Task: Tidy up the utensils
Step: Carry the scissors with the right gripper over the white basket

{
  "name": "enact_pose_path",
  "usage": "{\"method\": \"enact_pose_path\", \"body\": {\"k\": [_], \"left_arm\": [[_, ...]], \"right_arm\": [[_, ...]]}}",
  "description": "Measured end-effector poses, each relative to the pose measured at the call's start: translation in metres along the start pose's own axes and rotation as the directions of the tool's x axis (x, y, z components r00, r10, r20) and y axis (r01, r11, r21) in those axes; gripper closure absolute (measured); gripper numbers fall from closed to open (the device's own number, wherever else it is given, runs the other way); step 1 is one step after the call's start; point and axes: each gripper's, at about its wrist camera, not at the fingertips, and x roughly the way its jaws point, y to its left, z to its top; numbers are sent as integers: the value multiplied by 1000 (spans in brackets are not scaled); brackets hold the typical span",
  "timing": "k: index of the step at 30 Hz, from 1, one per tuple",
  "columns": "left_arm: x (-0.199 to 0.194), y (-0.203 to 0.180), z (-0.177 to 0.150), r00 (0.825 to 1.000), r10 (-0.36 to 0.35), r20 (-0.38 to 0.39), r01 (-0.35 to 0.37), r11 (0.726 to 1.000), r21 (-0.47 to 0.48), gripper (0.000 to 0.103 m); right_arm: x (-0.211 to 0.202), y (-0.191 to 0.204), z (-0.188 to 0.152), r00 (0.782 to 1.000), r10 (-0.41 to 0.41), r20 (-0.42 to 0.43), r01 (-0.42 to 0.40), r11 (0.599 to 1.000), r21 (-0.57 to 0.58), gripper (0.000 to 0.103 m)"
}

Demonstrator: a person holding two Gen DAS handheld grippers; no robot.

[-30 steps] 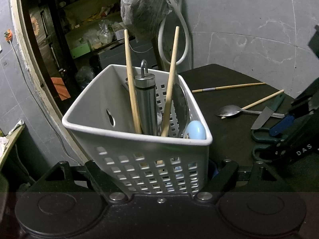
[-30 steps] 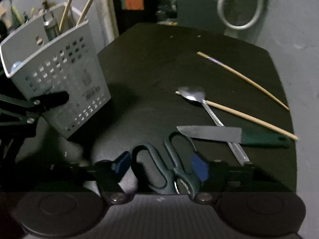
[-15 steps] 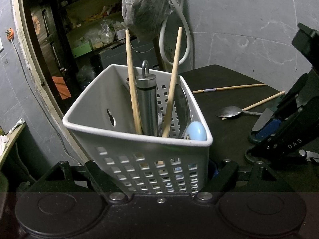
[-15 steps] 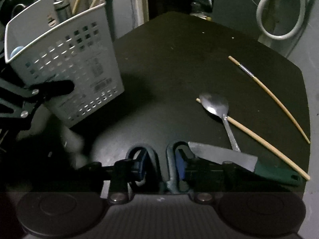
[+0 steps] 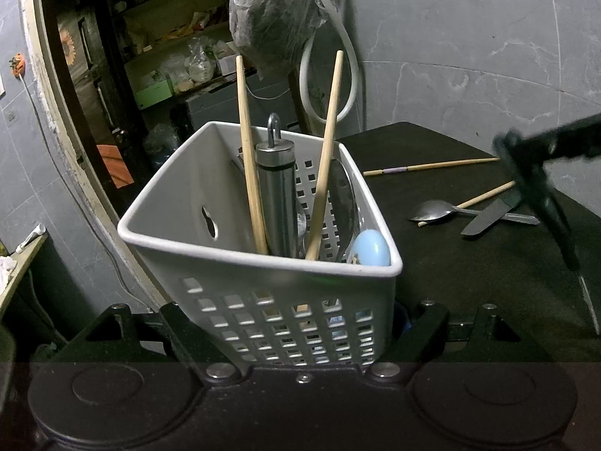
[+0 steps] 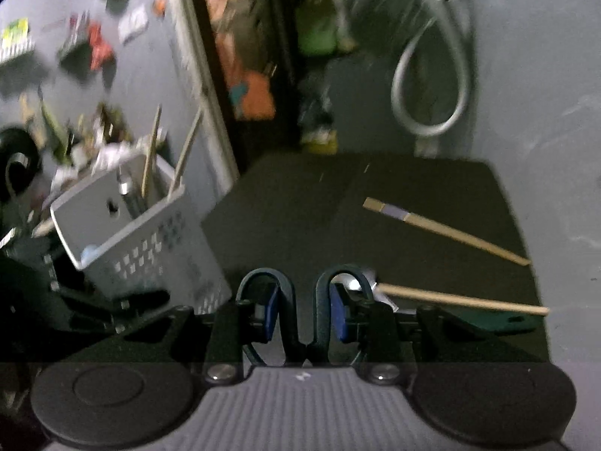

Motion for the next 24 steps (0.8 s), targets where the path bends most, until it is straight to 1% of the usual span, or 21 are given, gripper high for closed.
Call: {"method": "enact_pose_path", "body": {"k": [3,6,9,12,14,21,24], "left_arm": [[0,0,0,1000,0,0,0,1000,0,18],[0,0,0,1000,0,0,0,1000,0,18],[0,0,0,1000,0,0,0,1000,0,18],[0,0,0,1000,1,0,-1,1000,2,18],[1,-1,0,1000,1,0,-1,1000,3,18],[1,-1,0,1000,2,0,-2,1000,3,18],[1,-1,0,1000,3,2,-3,1000,6,18]], "right_arm": [[-20,2,-2,993,-36,116,33,999,29,70],[-36,10,-3,969,-77,234,72,997,31,70],[-47,17,-5,943,-118,312,111,993,42,70],[-52,25,-14,929,-150,339,139,989,58,69],[-56,32,-21,924,-162,346,149,987,64,69],[-72,36,-35,925,-166,342,152,986,68,69],[-76,35,-38,926,-174,334,155,984,84,64]]}}
